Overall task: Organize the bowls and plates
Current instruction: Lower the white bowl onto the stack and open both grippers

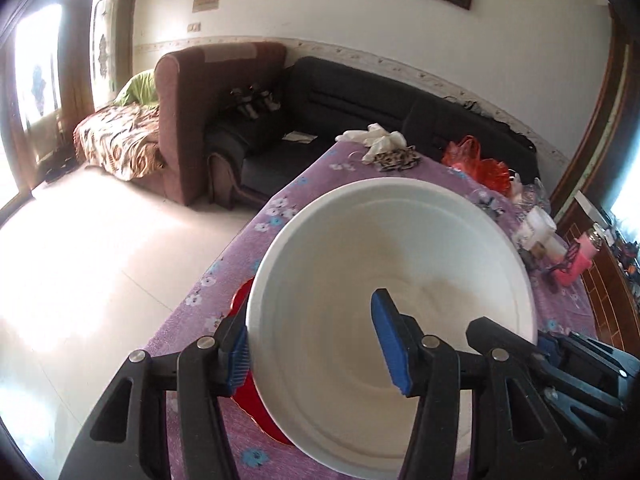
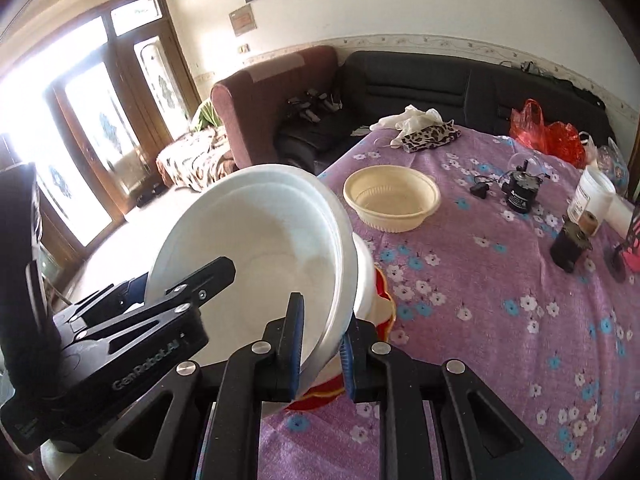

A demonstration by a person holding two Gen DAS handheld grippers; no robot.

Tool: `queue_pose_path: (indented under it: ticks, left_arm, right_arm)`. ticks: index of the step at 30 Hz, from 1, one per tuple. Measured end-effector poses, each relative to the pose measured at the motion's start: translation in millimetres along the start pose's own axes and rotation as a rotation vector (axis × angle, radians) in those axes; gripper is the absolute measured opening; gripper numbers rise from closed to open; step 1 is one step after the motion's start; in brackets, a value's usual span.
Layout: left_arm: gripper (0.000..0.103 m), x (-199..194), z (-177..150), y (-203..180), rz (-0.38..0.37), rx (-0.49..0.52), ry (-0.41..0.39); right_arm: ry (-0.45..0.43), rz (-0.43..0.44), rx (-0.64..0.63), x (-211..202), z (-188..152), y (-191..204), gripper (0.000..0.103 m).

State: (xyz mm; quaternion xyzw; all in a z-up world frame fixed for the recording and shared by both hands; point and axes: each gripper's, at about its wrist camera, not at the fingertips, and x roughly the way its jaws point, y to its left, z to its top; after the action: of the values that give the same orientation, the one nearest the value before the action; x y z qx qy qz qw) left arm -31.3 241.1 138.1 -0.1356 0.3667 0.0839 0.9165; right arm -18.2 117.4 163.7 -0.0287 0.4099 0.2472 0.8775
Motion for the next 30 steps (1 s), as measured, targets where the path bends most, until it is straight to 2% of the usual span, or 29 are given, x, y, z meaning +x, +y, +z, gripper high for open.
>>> queue_pose_path:
  ticks: [4,11,14,17,19,21,26,30]
  left_arm:
    - [0.053,13.6,-2.0,13.1,0.01,-0.019,0.03]
    - [0.067,24.5,-4.3,14.5,-0.023,-0.015,0.05]
    - [0.071,19.6,-2.7,16.1,-0.018,-0.018,0.024]
    - [0.073,14.1,0.0,20.8,-0.037,-0.035,0.004]
    - [0.073,9.6,0.5,23.2,-0.036,-0.048,-0.012]
    - [0.073,3.5,-0.3,23.3,-0.035,-0.059,-0.03]
    - [0.074,-24.7,-6.2,24.1,-0.049,-0.079,-0.089]
    - [0.084,-57.6,-17.1,21.7,-0.06,-0.082,-0.155]
  right_arm:
    - [0.015,-0.029,-0.033,18.0,-1.9,7.4,0.021]
    - [-0.017,-0.08,-0.02,30.8,-2.9,1.0,0.022]
    - [-0.052,-0.078,0.004,25.7,-1.3,-4.4,0.026]
    - [-0.09,-0.05,0.04,17.0,1.3,-11.6,0.037]
    - [-0.126,-0.033,0.053,8.8,2.1,-14.7,0.049]
    - [-0.156,-0.027,0.06,0.6,2.0,-16.5,0.055]
    - [-0.227,-0.031,0.084,-27.1,-5.3,-26.0,0.055]
    - [-0.263,-0.055,0.123,-51.1,-22.7,-50.2,0.06]
